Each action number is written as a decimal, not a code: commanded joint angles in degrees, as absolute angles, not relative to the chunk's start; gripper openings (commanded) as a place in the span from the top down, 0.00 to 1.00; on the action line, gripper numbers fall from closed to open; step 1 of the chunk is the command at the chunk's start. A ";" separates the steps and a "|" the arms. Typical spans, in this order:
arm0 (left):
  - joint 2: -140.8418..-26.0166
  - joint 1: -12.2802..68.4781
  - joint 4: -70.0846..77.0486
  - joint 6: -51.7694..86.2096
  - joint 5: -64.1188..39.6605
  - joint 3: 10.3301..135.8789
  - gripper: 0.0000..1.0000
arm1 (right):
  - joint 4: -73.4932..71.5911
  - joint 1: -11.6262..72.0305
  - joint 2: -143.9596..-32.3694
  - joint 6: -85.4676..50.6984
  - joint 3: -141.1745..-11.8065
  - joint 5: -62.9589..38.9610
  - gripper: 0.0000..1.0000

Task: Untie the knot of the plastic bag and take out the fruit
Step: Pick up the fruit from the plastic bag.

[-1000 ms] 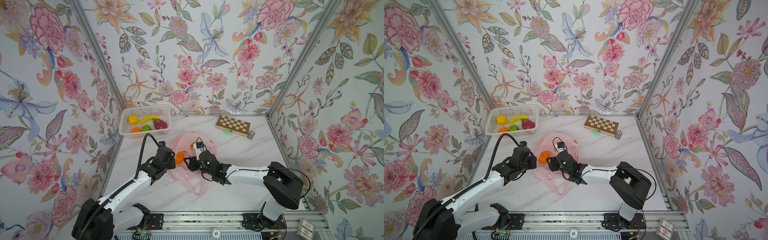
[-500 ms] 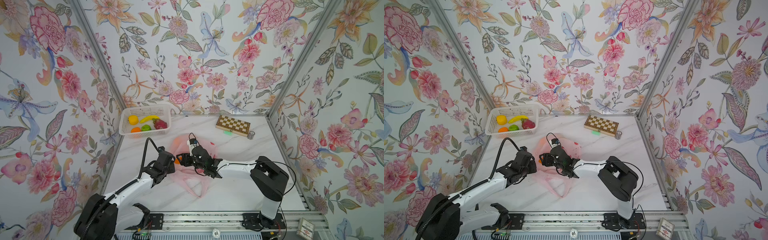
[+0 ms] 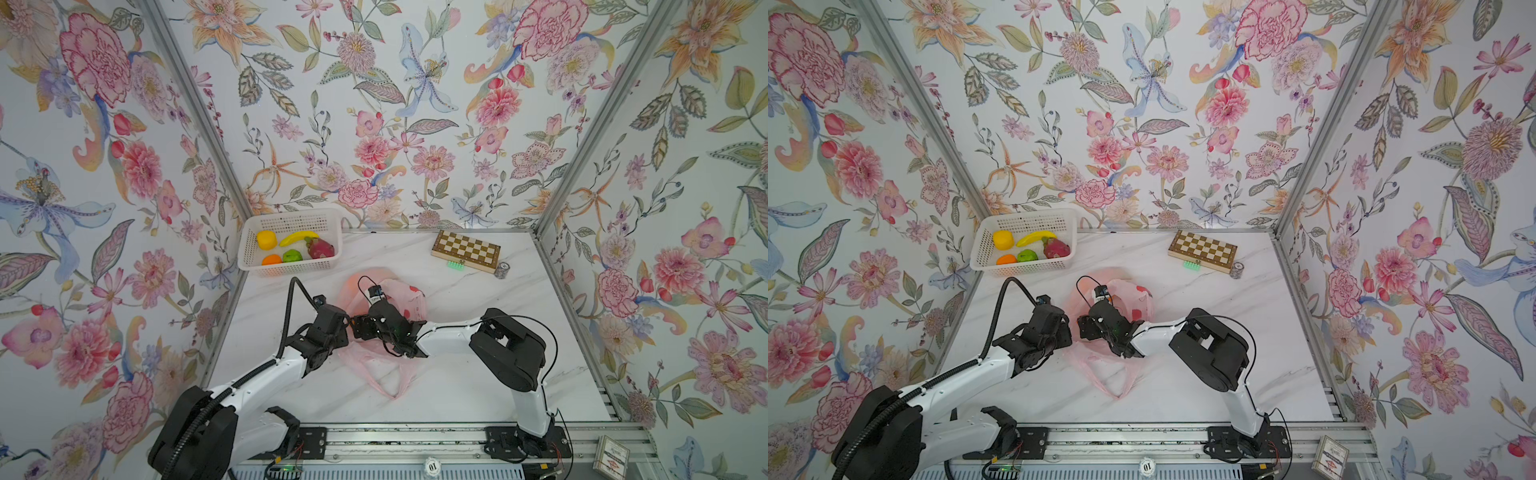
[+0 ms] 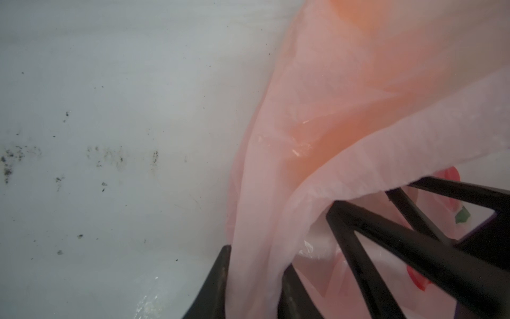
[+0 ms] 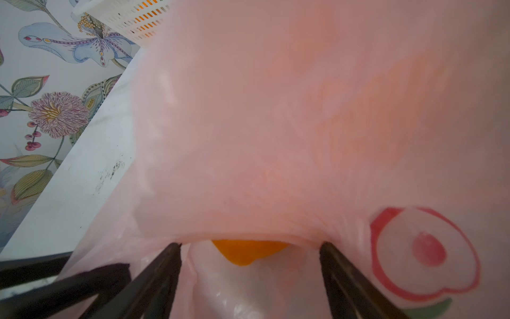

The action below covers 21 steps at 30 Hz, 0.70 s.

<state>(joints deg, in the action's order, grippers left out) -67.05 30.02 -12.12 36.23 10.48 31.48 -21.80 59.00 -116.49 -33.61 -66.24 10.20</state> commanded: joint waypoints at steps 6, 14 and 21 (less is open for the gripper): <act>-64.98 30.50 -11.35 34.77 13.71 37.36 0.83 | -20.83 61.23 -104.62 -29.71 -58.18 15.41 0.08; -65.34 30.55 -9.60 32.33 11.31 38.77 0.86 | -23.12 64.51 -103.06 -27.22 -56.05 12.22 0.23; -64.08 30.55 -9.84 32.00 12.57 38.41 0.86 | -22.97 60.55 -112.62 -31.55 -66.05 7.24 0.28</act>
